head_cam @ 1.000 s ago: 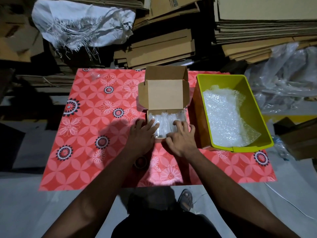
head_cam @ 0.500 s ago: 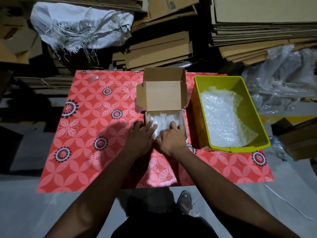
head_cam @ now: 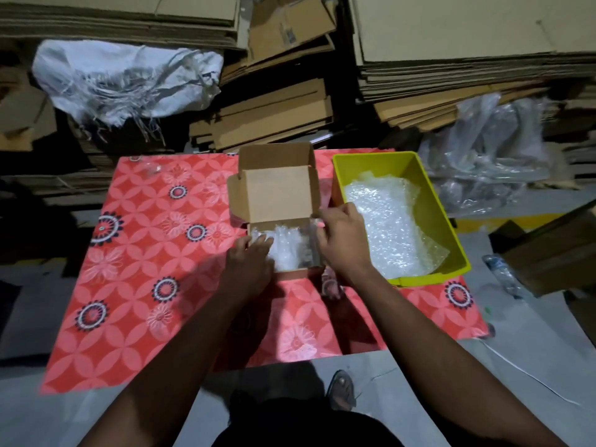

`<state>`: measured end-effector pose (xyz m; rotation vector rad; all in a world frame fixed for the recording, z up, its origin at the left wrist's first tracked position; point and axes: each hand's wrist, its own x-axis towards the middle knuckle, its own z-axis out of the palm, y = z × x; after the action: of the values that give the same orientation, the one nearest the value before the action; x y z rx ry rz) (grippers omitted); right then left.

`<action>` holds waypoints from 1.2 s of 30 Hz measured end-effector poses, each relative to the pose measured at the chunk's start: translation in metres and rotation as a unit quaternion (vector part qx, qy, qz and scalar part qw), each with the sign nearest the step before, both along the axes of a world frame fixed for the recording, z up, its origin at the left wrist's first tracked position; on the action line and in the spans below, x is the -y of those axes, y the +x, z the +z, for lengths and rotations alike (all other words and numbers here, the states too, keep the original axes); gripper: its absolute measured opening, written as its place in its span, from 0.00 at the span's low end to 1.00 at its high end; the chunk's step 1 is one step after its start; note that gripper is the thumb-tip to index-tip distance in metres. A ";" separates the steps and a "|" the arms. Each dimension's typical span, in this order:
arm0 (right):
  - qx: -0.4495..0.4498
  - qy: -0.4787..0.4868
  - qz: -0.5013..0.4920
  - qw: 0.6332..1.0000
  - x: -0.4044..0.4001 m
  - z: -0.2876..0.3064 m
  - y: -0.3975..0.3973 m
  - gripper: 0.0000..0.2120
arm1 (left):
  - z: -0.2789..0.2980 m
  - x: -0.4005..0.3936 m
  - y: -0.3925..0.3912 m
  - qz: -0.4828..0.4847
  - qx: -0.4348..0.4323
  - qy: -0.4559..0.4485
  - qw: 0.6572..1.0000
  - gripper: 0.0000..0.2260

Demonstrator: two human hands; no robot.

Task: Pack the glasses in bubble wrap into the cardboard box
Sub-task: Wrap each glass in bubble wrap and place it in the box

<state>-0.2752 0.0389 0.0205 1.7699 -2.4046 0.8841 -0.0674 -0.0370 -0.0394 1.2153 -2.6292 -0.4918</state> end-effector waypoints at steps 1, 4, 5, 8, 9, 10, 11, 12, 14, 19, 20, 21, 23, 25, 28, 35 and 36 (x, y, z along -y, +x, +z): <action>0.030 -0.015 -0.040 0.999 -0.004 0.002 -0.018 0.13 | -0.001 0.000 -0.006 -0.002 -0.014 -0.002 1.000 0.20; 0.127 0.055 -0.163 0.977 -0.011 -0.012 -0.082 0.16 | -0.004 -0.009 -0.028 -0.010 -0.038 0.008 0.999 0.20; 0.148 0.128 -0.185 0.963 -0.013 -0.023 -0.101 0.17 | -0.002 -0.014 -0.036 -0.008 -0.044 0.011 0.999 0.21; 0.110 0.353 -0.146 0.917 -0.022 -0.052 -0.135 0.26 | 0.009 -0.032 -0.059 0.020 -0.048 0.035 0.998 0.20; 0.083 0.385 -0.125 0.911 -0.024 -0.060 -0.140 0.27 | 0.011 -0.038 -0.066 0.022 -0.059 0.039 0.997 0.20; 0.065 0.393 -0.114 0.910 -0.025 -0.067 -0.144 0.26 | 0.013 -0.043 -0.072 0.024 -0.073 0.047 0.996 0.19; 0.052 0.382 -0.109 0.916 -0.025 -0.071 -0.146 0.23 | 0.015 -0.048 -0.077 0.027 -0.089 0.059 0.994 0.19; 0.042 0.361 -0.109 0.925 -0.023 -0.073 -0.148 0.19 | 0.017 -0.051 -0.080 0.032 -0.107 0.063 0.992 0.18; 0.028 0.325 -0.129 0.936 -0.019 -0.071 -0.150 0.13 | 0.012 -0.053 -0.084 0.036 -0.130 0.053 0.989 0.17; 0.046 0.178 -0.180 0.966 -0.025 -0.053 -0.152 0.07 | 0.006 -0.049 -0.086 0.046 -0.163 0.047 0.984 0.18; 0.060 0.126 -0.180 0.974 -0.029 -0.047 -0.151 0.05 | 0.007 -0.048 -0.087 0.043 -0.169 0.051 0.983 0.18; 0.088 0.073 -0.175 0.978 -0.032 -0.040 -0.148 0.05 | 0.009 -0.047 -0.087 0.037 -0.175 0.062 0.982 0.18; 0.177 -0.020 -0.149 0.973 -0.036 -0.018 -0.135 0.04 | 0.022 -0.047 -0.090 0.034 -0.199 0.136 0.970 0.18; 0.278 -0.078 -0.106 0.952 -0.035 0.008 -0.114 0.04 | 0.039 -0.046 -0.094 0.045 -0.249 0.225 0.941 0.18; 0.347 -0.101 -0.047 0.931 -0.032 0.040 -0.079 0.05 | 0.067 -0.046 -0.101 0.051 -0.325 0.327 0.886 0.27; 0.484 -0.062 0.067 0.870 -0.025 0.071 -0.012 0.05 | 0.098 -0.046 -0.070 0.033 -0.449 0.467 0.761 0.24; 0.478 -0.051 0.081 0.873 -0.024 0.072 -0.006 0.07 | 0.100 -0.044 -0.064 0.046 -0.458 0.467 0.755 0.20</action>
<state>-0.2809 0.0627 0.0924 1.7415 -2.5548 2.3073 -0.1317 0.0075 0.0604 0.8563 -1.4052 -1.9259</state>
